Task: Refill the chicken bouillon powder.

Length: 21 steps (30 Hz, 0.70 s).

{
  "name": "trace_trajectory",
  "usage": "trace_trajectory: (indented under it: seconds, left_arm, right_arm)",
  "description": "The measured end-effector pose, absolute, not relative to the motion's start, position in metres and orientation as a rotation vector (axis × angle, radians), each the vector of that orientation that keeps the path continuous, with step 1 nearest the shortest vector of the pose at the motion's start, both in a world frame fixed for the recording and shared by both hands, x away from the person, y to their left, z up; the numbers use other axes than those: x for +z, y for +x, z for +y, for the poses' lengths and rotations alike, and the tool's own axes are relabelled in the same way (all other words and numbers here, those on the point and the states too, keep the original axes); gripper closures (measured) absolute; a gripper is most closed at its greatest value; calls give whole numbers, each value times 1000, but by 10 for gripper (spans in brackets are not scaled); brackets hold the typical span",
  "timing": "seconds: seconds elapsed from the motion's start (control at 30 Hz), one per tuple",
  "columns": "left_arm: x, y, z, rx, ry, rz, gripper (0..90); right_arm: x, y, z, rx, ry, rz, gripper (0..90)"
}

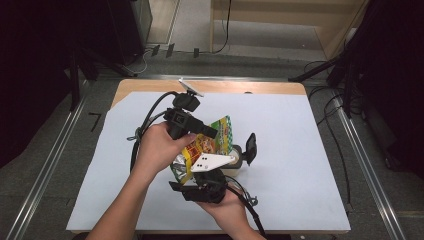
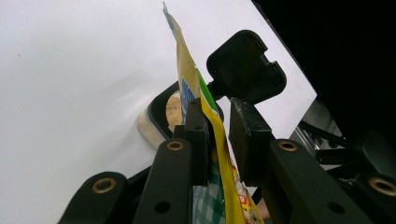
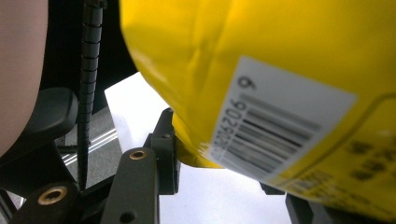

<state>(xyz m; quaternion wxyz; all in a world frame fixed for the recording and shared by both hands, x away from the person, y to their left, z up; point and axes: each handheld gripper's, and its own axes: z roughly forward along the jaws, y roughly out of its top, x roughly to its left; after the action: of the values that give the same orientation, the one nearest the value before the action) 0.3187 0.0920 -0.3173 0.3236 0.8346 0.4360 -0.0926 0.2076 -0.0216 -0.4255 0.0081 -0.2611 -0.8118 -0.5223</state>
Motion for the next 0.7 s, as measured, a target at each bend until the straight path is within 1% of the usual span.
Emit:
trace_trajectory:
  seconds: [0.47, 0.7]
  left_arm:
    - [-325, 329, 102, -310, 2138, 1177, 781]
    - [-328, 333, 106, -323, 2120, 1196, 779]
  right_arm:
    - [-422, 209, -22, -1599, -812, -2542, 593]
    - [-422, 210, -23, -1586, -806, -2554, 589]
